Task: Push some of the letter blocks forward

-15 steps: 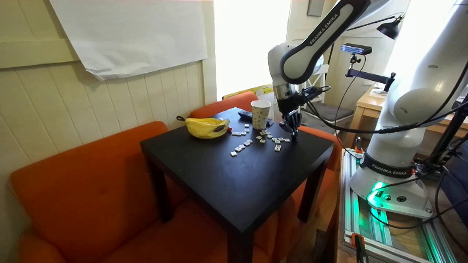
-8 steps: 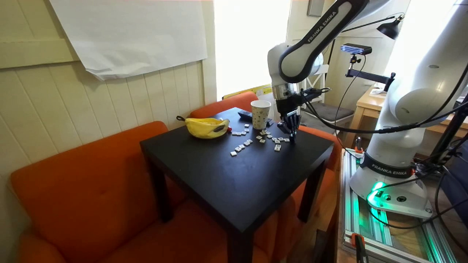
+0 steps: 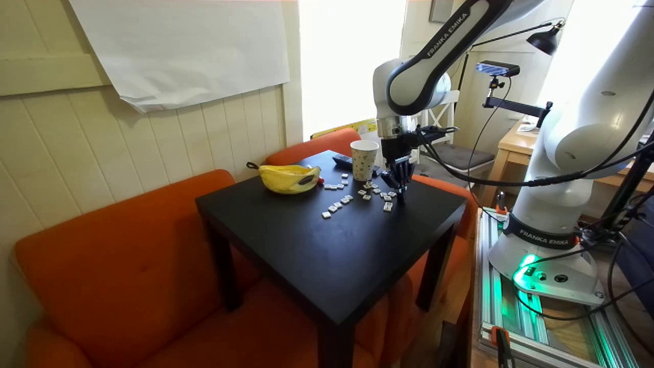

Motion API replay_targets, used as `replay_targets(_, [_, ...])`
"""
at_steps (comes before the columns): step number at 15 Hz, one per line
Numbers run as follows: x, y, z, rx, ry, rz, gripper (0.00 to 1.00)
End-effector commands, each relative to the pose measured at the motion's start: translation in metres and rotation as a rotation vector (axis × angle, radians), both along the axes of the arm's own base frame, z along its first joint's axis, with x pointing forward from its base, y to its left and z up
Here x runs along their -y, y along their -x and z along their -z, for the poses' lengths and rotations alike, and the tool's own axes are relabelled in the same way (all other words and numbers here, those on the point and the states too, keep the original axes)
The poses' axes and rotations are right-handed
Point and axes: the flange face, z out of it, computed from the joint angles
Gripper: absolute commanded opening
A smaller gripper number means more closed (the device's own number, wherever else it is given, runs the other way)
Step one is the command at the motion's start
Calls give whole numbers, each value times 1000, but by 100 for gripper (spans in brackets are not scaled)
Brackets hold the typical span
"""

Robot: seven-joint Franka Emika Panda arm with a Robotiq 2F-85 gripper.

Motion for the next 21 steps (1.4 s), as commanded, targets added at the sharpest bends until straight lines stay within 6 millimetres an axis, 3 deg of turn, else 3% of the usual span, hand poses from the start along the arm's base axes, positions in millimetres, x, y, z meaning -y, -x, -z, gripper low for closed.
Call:
replay_targets(1, [3,-1,4,1,-7,-7,0])
replay_targets(21, [-3,-36,1,282,26,-74,0])
